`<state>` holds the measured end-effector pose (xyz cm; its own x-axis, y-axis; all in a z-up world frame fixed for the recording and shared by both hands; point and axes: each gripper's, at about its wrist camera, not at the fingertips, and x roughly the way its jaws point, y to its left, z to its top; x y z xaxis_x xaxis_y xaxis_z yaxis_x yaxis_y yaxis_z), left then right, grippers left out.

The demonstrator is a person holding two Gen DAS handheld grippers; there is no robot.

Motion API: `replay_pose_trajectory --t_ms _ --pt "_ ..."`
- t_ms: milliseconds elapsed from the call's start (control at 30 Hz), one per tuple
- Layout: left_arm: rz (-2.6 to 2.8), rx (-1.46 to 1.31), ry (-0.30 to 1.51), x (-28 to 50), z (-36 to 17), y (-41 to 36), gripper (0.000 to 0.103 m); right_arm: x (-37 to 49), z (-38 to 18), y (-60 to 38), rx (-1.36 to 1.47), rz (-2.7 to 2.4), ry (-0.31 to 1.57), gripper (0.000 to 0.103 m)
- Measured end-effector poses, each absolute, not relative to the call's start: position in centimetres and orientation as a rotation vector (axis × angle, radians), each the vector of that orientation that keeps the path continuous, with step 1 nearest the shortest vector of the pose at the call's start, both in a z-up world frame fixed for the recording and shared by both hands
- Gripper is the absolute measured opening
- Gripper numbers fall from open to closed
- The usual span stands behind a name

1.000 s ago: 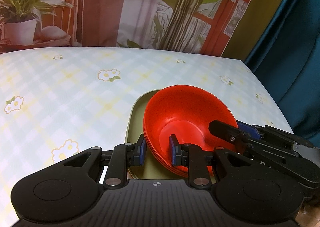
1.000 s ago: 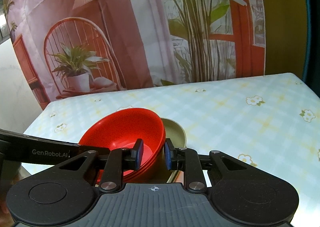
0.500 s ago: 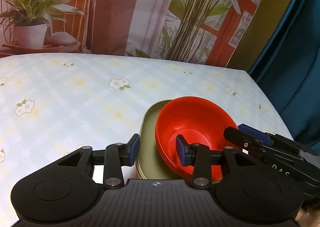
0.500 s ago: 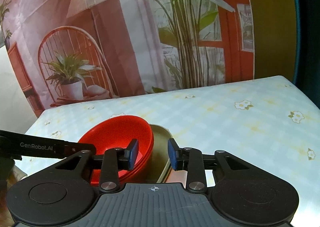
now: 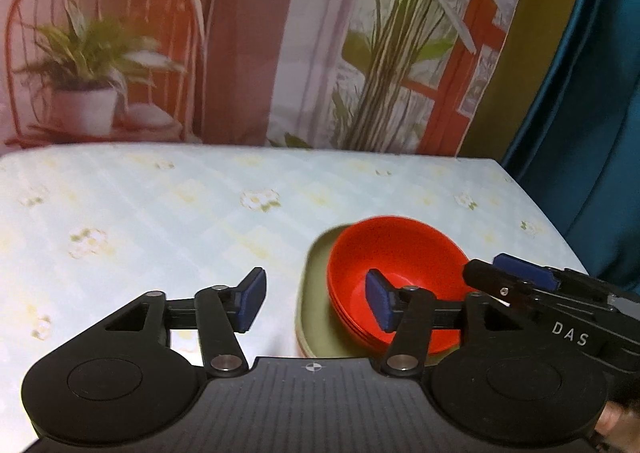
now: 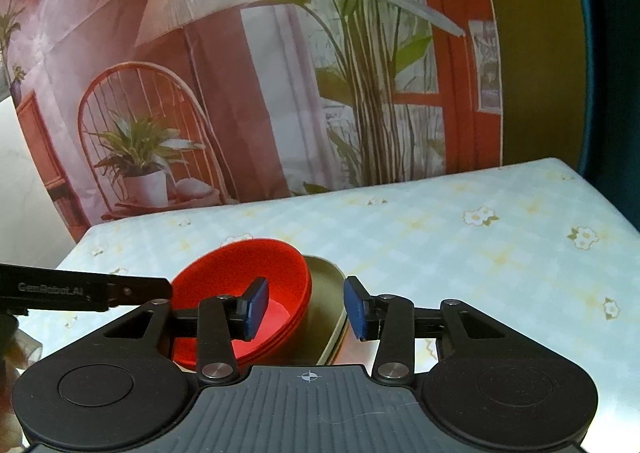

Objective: Organize plates and bowls

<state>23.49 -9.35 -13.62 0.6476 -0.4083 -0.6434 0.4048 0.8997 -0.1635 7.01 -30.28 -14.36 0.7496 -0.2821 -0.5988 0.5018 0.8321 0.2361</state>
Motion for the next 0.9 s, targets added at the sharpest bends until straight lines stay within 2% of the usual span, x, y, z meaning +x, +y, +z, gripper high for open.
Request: replay_pose_trajectory --t_ms 100,167,300,400,433,467,900 --pt "-0.426 0.011 0.700 22.4 -12.3 -8.5 0.069 6.6 -13.3 -29.8 0.383 -0.441 0.572 0.045" --pt "-0.396 0.028 0.676 21.6 -11.3 -8.0 0.075 6.2 -12.5 -29.5 0.373 -0.447 0.561 0.063" --pt "-0.357 0.048 0.610 19.5 -8.7 -6.9 0.094 5.5 -10.3 -28.6 0.330 -0.449 0.547 0.072" --pt "-0.325 0.058 0.559 18.0 -6.6 -6.2 0.100 5.0 -8.3 -27.8 0.294 -0.456 0.529 0.088" --pt "-0.313 0.061 0.545 17.4 -5.9 -5.9 0.102 4.8 -7.5 -27.5 0.278 -0.463 0.522 0.098" --pt "-0.304 0.063 0.533 16.9 -5.3 -5.7 0.103 4.6 -6.8 -27.2 0.267 -0.468 0.514 0.103" --pt "-0.231 0.113 0.396 9.9 2.5 -4.3 0.103 2.4 2.1 -23.2 0.203 -0.469 0.424 0.103"
